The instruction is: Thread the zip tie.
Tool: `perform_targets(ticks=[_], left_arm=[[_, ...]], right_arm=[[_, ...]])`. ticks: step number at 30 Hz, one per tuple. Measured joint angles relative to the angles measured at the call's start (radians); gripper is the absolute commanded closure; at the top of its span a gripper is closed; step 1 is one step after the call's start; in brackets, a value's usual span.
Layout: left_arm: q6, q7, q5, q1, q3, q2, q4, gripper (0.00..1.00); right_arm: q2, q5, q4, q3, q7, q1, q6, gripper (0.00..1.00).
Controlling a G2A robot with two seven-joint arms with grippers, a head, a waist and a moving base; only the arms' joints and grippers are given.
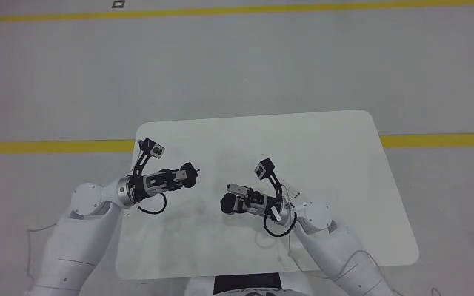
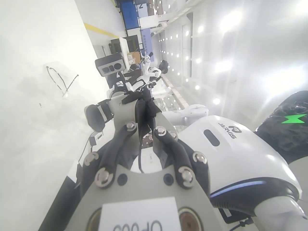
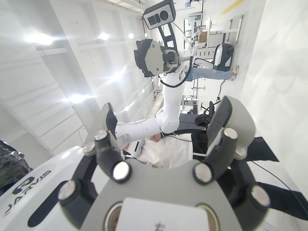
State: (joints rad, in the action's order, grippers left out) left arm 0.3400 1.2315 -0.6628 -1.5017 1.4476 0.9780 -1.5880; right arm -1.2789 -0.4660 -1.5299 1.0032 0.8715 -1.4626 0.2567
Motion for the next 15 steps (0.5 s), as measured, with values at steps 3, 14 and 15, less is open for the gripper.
perform_targets(ticks=[3,14,15], left_arm=[[0.0,0.0,0.0,0.0,0.0,0.0,0.0,1.0],[0.0,0.093,0.026,0.075,0.038,-0.004,0.032,1.0],[0.0,0.116,0.019,0.087,0.042,-0.003,0.043,1.0]], right_arm=[[0.0,0.0,0.0,0.0,0.0,0.0,0.0,0.0],[0.0,0.0,0.0,0.0,0.0,0.0,0.0,0.0],[0.0,0.0,0.0,0.0,0.0,0.0,0.0,0.0]])
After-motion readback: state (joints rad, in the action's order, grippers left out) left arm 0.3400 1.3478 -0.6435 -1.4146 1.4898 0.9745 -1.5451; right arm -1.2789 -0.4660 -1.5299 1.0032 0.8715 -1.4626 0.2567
